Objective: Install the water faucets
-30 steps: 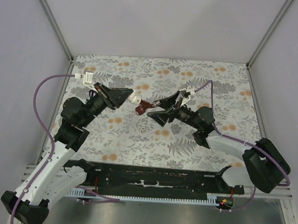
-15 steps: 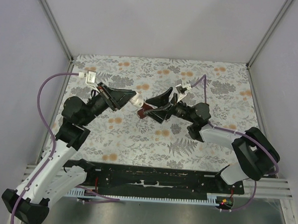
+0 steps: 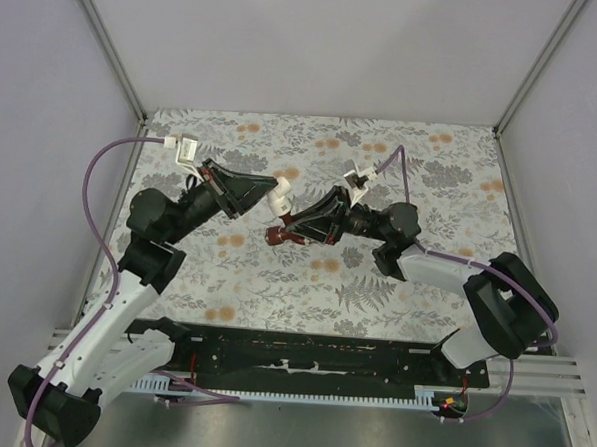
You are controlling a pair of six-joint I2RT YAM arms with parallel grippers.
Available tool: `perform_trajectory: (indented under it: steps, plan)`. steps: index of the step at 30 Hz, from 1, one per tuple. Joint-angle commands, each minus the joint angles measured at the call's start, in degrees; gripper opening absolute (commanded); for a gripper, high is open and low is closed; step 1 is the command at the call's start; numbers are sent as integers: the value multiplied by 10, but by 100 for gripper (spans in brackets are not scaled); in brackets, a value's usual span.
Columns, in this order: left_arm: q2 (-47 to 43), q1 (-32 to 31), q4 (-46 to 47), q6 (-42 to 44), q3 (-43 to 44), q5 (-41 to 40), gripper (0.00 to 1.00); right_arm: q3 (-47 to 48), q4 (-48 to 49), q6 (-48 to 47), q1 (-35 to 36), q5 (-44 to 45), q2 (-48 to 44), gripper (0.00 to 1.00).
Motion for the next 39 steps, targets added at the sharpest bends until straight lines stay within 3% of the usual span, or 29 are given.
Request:
perform_trajectory:
  steps: [1, 4, 8, 12, 18, 24, 32, 39]
  plan:
    - [2, -2, 49, 14, 3, 43, 2, 30, -13, -12, -5, -8, -10, 13]
    - [-5, -3, -4, 54, 13, 14, 7, 32, -73, -54, -5, -5, -29, 5]
    - [-28, -3, -115, 131, 37, -51, 41, 34, -188, -132, -5, 20, -65, 0]
    - [-31, -2, -269, 181, 92, -119, 58, 48, -334, -226, -6, 55, -104, 0]
    - [-6, -3, -386, 193, 144, -146, 53, 91, -520, -353, 1, 131, -140, 0]
    - [25, -14, -396, 149, 147, -144, 54, 134, -646, -447, 47, 238, -147, 0]
    - [66, -38, -393, 95, 140, -202, 61, 168, -710, -532, 134, 415, -123, 0]
    - [101, -41, -386, 78, 121, -222, 67, 178, -718, -570, 174, 502, -105, 0]
